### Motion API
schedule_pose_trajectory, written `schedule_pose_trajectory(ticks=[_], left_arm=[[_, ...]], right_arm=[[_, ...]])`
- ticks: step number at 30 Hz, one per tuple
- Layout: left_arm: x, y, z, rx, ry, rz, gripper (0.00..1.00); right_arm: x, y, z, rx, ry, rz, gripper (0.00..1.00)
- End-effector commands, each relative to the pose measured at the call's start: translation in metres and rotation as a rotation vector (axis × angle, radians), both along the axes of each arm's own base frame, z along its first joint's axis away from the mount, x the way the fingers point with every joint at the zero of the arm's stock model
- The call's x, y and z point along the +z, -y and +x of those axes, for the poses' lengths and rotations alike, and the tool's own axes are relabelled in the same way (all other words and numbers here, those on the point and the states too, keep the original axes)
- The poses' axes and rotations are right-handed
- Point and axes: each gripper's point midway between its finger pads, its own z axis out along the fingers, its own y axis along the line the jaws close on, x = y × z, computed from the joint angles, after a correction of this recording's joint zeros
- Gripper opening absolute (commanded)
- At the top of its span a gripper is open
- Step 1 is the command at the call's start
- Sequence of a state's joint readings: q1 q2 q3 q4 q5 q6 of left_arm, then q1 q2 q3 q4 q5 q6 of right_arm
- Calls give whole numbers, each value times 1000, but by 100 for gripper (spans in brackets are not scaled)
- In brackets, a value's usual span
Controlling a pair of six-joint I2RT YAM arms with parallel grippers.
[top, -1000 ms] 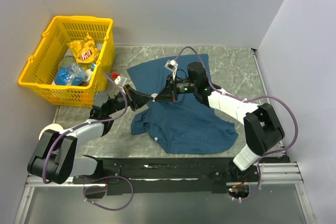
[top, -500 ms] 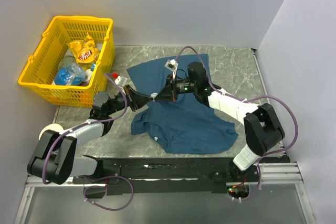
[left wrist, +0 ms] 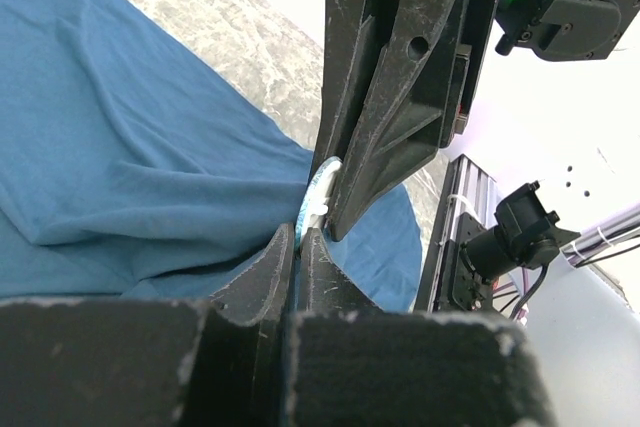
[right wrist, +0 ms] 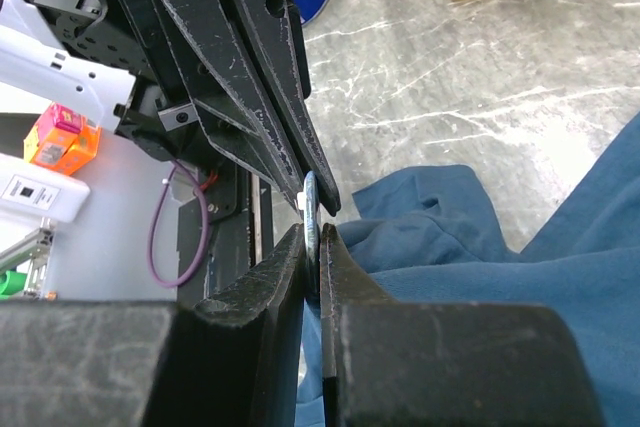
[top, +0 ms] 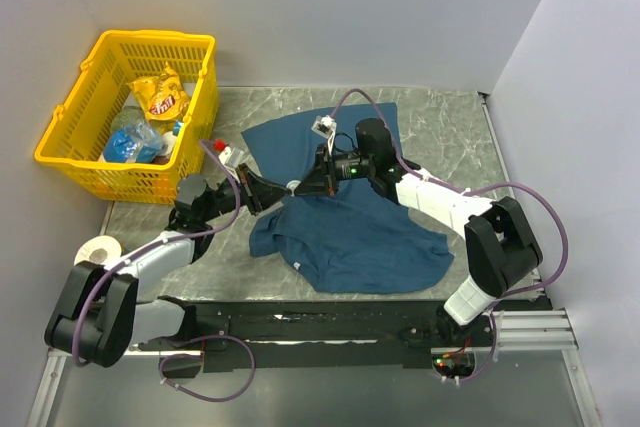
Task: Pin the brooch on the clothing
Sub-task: Pin the brooch to the clothes.
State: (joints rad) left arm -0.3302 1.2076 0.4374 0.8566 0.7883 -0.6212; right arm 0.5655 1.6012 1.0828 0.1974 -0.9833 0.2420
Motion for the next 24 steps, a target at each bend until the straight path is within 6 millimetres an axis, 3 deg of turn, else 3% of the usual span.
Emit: schedule_pose_trajectory(ticks=[1,13,24], left_arm=[[30,3,-4,-20,117,-15,1],[39,1,-19,-3,152,4,1],[34,-4,-25,25,174,73,1]], right_arm=[[29,-2,9,-19,86,36,1],[33,-1,13,-67,98,46,0],[30,-4,2,50,92,37,3]])
